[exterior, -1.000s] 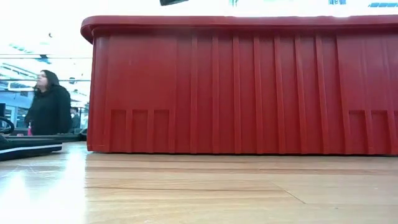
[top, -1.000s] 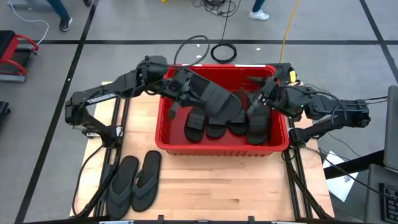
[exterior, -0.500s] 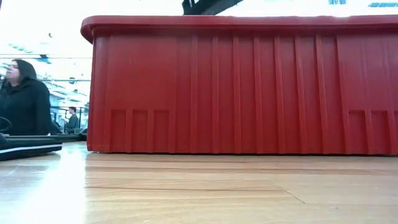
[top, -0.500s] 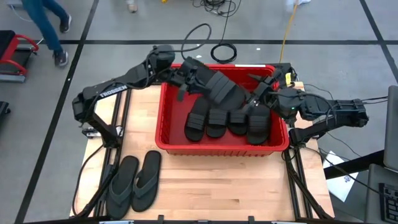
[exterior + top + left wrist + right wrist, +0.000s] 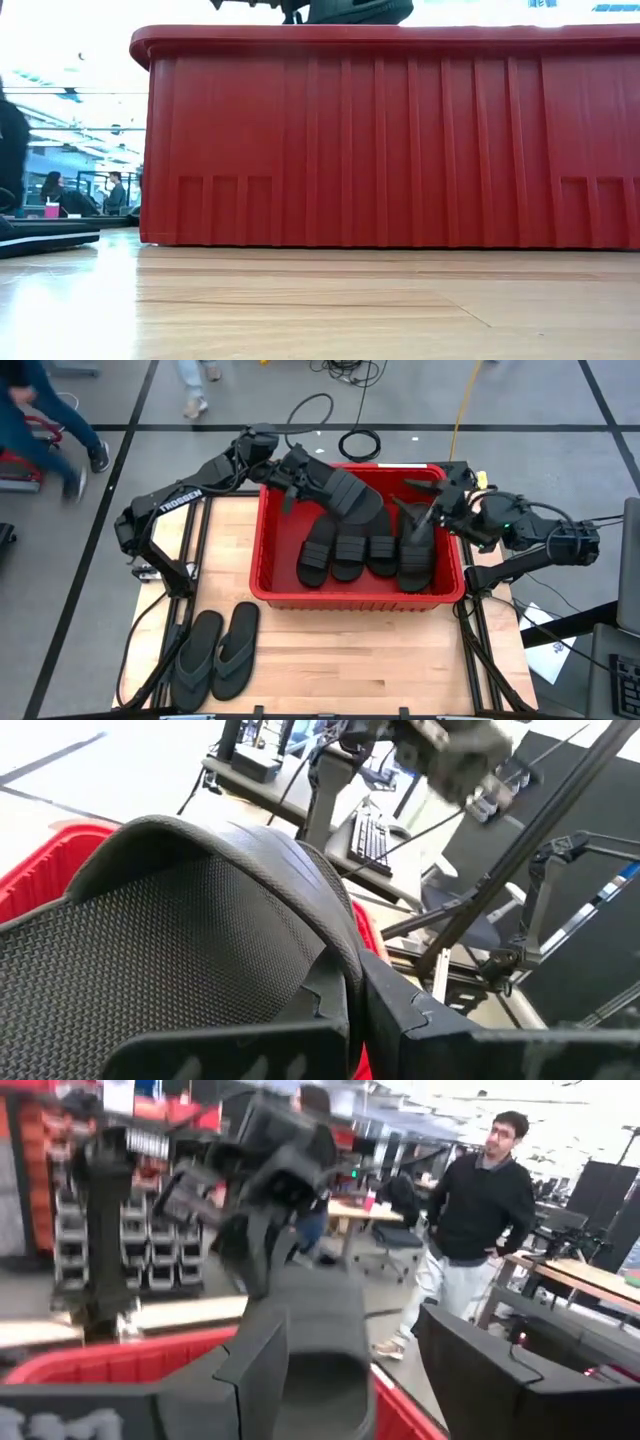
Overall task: Pick and place slides into bin
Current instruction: Put the black slide into the red container
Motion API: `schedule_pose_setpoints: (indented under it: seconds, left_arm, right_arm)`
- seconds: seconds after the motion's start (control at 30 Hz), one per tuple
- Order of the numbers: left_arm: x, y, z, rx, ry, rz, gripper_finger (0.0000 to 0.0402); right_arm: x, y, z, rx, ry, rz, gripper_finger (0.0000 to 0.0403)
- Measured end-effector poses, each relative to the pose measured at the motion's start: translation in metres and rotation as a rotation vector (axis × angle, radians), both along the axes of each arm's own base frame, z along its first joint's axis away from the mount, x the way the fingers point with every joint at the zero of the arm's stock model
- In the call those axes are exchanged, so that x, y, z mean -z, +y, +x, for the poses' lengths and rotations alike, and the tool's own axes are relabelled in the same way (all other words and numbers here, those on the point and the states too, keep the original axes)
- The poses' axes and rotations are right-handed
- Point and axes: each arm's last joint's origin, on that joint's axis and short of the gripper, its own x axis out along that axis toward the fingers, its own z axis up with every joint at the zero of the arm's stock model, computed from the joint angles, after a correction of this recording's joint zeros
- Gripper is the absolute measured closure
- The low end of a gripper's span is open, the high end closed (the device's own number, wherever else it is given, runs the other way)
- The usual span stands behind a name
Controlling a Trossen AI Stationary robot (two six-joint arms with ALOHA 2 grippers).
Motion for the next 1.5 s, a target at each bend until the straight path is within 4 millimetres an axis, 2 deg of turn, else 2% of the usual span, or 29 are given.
schedule_pose_setpoints:
  seconds: [0.13, 0.27, 0.4, 0.57, 0.67, 0.8, 0.97, 1.1, 1.2, 1.33, 1.5]
  left_arm:
    - [0.000, 0.004, -0.003, 0.017, 0.001, -0.030, 0.0401]
    - [-0.001, 0.003, -0.003, 0.051, 0.006, -0.071, 0.0401]
    - [0.006, 0.000, 0.005, 0.092, 0.026, -0.112, 0.0401]
    - [0.016, 0.002, 0.017, 0.130, 0.040, -0.160, 0.0401]
    - [0.017, 0.002, 0.017, 0.125, 0.051, -0.173, 0.0401]
    - [0.017, 0.006, 0.014, 0.139, 0.043, -0.169, 0.0401]
    - [0.017, 0.008, 0.012, 0.176, 0.042, -0.182, 0.0401]
    - [0.023, 0.006, 0.009, 0.214, 0.094, -0.199, 0.0401]
    - [0.026, 0.005, 0.009, 0.220, 0.114, -0.196, 0.0401]
    - [0.028, 0.000, 0.009, 0.262, 0.116, -0.186, 0.0401]
    - [0.029, -0.012, 0.012, 0.355, 0.118, -0.194, 0.0401]
  right_arm:
    - [0.014, 0.002, 0.014, -0.003, 0.178, -0.117, 0.0193]
    - [0.023, 0.002, 0.037, 0.101, 0.286, -0.241, 0.0193]
    - [0.029, 0.003, 0.064, 0.223, 0.389, -0.409, 0.0193]
    - [0.046, 0.007, 0.087, 0.200, 0.521, -0.518, 0.0193]
    - [0.054, 0.012, 0.092, 0.189, 0.578, -0.542, 0.0193]
    - [0.052, 0.018, 0.089, 0.199, 0.583, -0.558, 0.0193]
    - [0.044, 0.018, 0.080, 0.201, 0.513, -0.495, 0.0196]
    - [0.018, 0.017, 0.061, 0.111, 0.333, -0.352, 0.0219]
    - [0.004, 0.012, 0.048, 0.100, 0.326, -0.283, 0.0239]
    - [0.001, 0.002, 0.041, -0.052, 0.378, -0.135, 0.0262]
    - [-0.002, -0.024, 0.037, -0.323, 0.402, 0.204, 0.0274]
